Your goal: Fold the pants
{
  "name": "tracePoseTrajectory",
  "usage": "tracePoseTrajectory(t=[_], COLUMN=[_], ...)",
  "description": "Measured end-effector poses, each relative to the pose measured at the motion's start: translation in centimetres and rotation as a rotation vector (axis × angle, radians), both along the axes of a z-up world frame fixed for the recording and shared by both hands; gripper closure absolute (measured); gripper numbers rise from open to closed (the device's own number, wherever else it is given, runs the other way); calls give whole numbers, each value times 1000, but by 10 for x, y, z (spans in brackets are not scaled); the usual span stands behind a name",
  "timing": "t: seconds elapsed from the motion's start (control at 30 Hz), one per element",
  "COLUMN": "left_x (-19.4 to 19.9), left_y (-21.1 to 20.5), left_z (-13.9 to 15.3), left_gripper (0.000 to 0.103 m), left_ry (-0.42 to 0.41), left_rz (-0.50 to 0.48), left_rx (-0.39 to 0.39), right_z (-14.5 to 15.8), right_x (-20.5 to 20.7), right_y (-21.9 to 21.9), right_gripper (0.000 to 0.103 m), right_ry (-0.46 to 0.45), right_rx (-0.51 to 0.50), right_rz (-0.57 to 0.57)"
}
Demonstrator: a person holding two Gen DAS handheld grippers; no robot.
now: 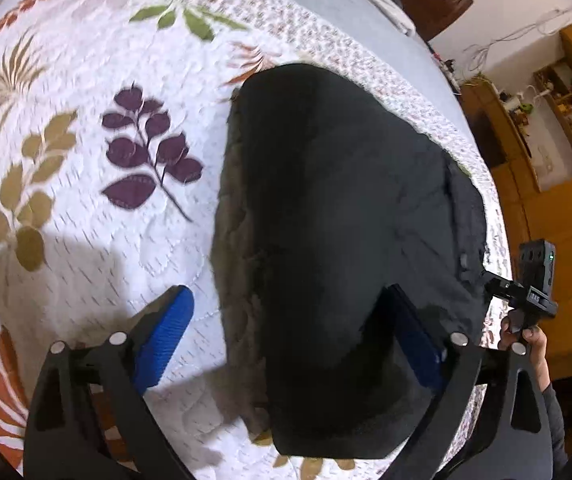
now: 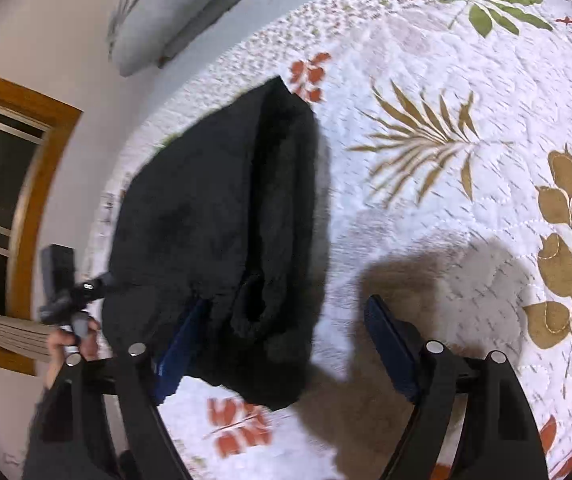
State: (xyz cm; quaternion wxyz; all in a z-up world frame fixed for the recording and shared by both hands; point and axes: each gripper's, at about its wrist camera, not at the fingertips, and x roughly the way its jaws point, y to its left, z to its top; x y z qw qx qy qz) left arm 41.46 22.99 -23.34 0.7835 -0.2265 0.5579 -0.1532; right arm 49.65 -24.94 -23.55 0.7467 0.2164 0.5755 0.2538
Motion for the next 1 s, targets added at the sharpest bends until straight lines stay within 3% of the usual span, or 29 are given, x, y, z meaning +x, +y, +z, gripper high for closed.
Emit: tracePoseTrajectory(t=[0.23,0.33,0.43,0.53,0.7,0.8,1.0], left_x=[-29,-56,-96,-135,-216,-261,-346], left_y=[14,18,17,16,10,2,-29], left_z=[13,31,55,70,113,139,186], left_gripper=[7,7,6,3,3,3,3], left_ry=[-60,-124,-198,-236,-351,-401,-468], left_rz=[60,104,146,177,249,263,296], left_rx=[-73,-44,-10,22,174,215,253], right_z=[17,29,40,50,76,107,154], right_x=[-7,-24,-54,-97,-168,-218,-321], right_y=[-19,-28,-33,-43,-59,-67,-82], right_gripper=[22,21,18,14,9,4,3], right_ry=[-27,-50,-84,-128,-185,-269,-377], right_rx=[84,142,131,111,60,6,-26], right_rz=[-35,-81,-124,-190,-277,-302,-368])
